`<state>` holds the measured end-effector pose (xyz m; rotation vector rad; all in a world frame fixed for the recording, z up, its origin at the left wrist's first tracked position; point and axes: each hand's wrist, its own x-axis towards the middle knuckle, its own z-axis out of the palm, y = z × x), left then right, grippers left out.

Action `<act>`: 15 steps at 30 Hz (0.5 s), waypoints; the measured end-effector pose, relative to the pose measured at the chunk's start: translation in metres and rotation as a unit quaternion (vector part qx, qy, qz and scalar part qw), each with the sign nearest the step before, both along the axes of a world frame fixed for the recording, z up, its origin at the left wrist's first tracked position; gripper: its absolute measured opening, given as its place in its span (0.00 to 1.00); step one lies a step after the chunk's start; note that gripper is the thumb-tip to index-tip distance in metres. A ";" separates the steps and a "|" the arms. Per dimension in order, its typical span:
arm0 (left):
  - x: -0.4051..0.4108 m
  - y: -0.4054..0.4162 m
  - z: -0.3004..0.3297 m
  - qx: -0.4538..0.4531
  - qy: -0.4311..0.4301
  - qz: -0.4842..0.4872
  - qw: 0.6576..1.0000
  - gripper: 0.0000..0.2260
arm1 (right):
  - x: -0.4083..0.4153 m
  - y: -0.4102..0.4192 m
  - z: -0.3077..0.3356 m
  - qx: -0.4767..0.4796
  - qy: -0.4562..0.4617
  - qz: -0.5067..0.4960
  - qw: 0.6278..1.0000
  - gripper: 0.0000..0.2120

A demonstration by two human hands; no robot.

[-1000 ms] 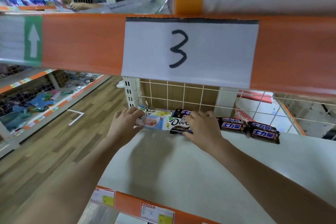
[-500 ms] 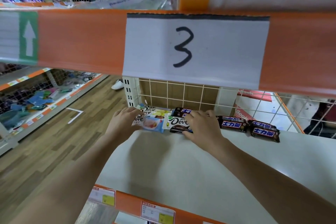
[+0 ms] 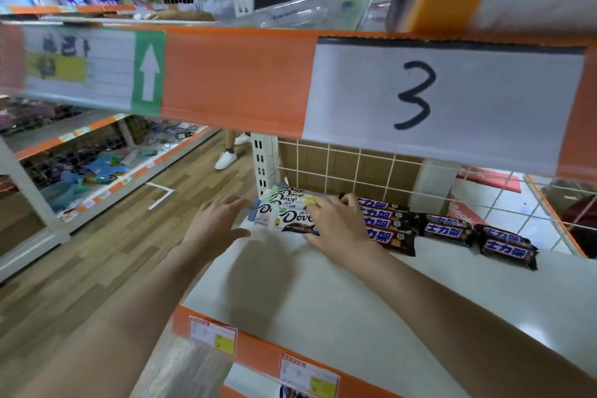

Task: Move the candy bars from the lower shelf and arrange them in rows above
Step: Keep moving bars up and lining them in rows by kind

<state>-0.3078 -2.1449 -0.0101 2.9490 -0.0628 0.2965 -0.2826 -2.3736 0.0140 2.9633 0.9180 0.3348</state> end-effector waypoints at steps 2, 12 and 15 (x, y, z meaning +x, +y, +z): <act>-0.003 0.007 0.001 -0.007 0.001 0.015 1.000 0.23 | 0.001 0.014 -0.002 0.001 0.000 0.008 1.000 0.18; -0.012 0.021 -0.009 -0.027 -0.002 0.035 0.999 0.24 | 0.009 0.050 -0.016 0.010 0.012 -0.004 1.000 0.21; -0.011 0.022 -0.011 -0.029 0.007 0.036 0.999 0.24 | 0.008 0.049 -0.019 0.021 0.012 -0.006 1.000 0.21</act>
